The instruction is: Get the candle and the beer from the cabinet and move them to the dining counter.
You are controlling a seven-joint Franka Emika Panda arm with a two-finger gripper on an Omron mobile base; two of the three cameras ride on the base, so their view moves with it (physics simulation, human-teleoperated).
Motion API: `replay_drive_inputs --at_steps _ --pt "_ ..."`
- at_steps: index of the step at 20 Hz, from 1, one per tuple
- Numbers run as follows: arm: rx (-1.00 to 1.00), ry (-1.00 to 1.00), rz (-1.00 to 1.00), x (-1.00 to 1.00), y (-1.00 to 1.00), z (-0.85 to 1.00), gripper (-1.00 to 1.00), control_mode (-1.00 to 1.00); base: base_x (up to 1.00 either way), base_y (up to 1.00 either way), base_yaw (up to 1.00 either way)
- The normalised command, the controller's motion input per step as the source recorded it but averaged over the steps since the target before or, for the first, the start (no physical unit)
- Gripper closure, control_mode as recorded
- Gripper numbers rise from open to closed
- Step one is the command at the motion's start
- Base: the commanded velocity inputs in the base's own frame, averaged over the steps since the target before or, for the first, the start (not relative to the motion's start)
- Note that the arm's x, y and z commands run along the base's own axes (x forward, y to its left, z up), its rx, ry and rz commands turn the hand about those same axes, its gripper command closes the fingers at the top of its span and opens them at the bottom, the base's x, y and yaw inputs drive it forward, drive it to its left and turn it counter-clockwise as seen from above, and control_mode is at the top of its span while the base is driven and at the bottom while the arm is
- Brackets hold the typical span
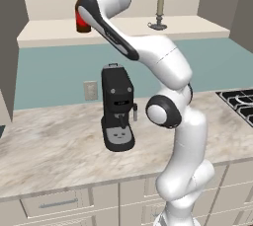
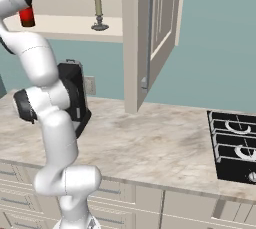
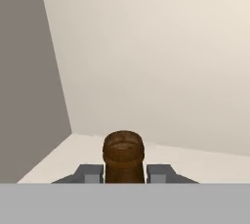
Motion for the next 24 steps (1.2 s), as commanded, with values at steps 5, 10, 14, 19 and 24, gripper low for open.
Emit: replay_drive_inputs --at_steps 5,10,14,19,24 --pt "-0.01 0.0 -0.01 -0.37 -0.37 -0.14 1.0 -1.0 0.0 0.0 0.0" --pt "0.0 0.0 -0.01 -0.32 -0.58 -0.56 1.0 -1.0 0.0 0.0 0.0" --pt "-0.01 0.0 0.0 -0.39 -0.53 -0.69 1.0 -1.0 0.0 0.0 0.0" --pt "0.0 0.0 0.0 -0.61 -0.61 -0.67 1.0 -1.0 0.0 0.0 0.0" --pt "0.0 0.0 0.0 -0.73 -0.74 -0.36 1.0 -1.0 0.0 0.0 0.0"
